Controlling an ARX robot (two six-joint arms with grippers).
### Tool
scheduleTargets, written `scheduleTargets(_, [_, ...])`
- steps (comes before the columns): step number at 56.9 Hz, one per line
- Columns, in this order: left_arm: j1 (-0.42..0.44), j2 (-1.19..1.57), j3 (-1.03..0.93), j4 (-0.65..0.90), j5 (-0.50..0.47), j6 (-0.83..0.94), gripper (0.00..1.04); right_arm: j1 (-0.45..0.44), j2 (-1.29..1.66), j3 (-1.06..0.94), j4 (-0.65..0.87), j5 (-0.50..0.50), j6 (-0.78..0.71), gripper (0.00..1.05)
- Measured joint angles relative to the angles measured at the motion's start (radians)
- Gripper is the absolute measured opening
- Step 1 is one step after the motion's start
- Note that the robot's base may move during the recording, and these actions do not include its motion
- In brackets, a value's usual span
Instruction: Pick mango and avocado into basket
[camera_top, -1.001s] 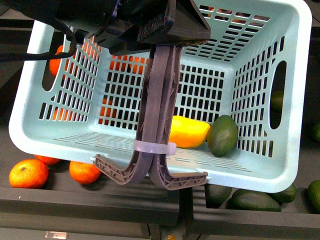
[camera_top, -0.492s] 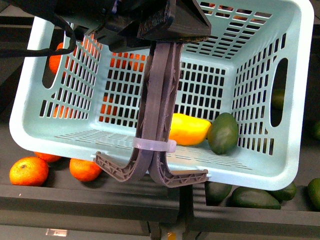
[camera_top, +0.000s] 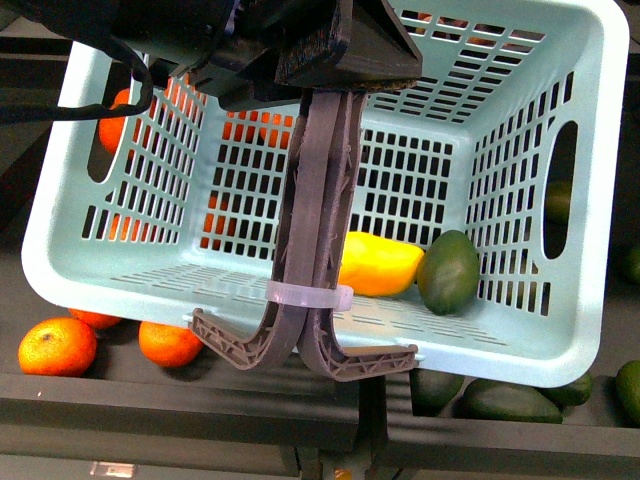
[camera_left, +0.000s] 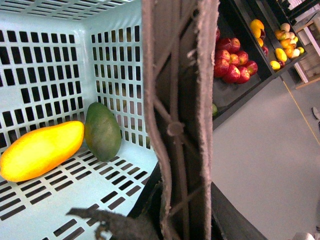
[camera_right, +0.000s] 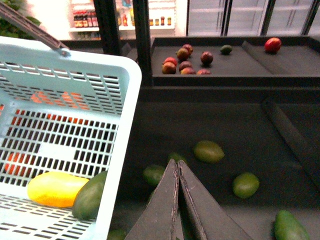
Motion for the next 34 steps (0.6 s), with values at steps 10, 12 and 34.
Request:
scheduleTargets(10, [0.0, 0.0, 0.0, 0.0, -0.001, 0.002, 0.07, 0.0, -0.056, 0.0, -0.029, 0.001, 0.0, 0.02])
scheduleTargets(12, [0.0, 0.0, 0.0, 0.0, -0.002, 0.001, 0.07, 0.0, -0.057, 0.0, -0.029, 0.001, 0.0, 0.02])
scheduleTargets(34, [0.0, 0.0, 0.0, 0.0, -0.001, 0.0, 0.07, 0.0, -0.058, 0.0, -0.03, 0.001, -0.001, 0.11])
